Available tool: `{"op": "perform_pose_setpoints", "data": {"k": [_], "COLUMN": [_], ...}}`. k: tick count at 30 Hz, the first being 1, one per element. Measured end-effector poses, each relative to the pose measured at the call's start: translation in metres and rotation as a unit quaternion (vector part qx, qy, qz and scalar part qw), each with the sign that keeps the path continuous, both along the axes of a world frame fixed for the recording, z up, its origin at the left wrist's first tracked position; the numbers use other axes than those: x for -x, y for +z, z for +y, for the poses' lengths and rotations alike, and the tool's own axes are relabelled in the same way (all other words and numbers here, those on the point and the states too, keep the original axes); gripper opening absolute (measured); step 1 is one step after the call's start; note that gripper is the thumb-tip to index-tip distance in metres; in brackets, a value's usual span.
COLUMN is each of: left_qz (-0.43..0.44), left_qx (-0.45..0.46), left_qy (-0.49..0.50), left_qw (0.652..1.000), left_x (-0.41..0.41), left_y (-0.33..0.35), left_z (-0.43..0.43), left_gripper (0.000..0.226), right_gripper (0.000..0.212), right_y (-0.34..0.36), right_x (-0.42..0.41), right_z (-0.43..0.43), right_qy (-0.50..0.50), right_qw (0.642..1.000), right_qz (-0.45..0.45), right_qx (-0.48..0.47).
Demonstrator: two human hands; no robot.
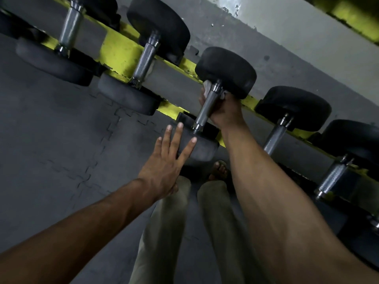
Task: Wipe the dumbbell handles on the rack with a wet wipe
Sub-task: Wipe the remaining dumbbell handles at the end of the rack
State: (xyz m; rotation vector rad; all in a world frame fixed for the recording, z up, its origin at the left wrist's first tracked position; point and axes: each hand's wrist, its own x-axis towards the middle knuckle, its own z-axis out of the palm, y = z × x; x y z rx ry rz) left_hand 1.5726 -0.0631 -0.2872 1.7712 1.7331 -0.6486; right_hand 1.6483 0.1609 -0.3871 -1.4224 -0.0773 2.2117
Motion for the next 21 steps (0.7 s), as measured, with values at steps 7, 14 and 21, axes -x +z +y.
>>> {"op": "perform_pose_setpoints", "data": {"k": [7, 14, 21], "left_qz": [-0.014, -0.034, -0.061], "left_qx": [-0.017, -0.088, -0.125], "left_qy": [0.002, 0.038, -0.009], "left_qw": [1.000, 0.995, 0.990], "left_x": [0.003, 0.002, 0.000], "left_y": [-0.002, -0.014, -0.005], "left_z": [-0.001, -0.010, -0.017], "left_gripper": [0.138, 0.114, 0.115], "right_gripper": [0.015, 0.036, 0.038], "right_y": [0.013, 0.031, 0.041], "right_x": [-0.011, -0.034, -0.036], "right_z": [-0.033, -0.042, -0.040], "right_qy": [0.001, 0.388, 0.641], "right_qw": [0.931, 0.447, 0.289], "right_qz": [-0.305, -0.514, -0.305], "right_qx": [-0.202, -0.621, -0.642]}}
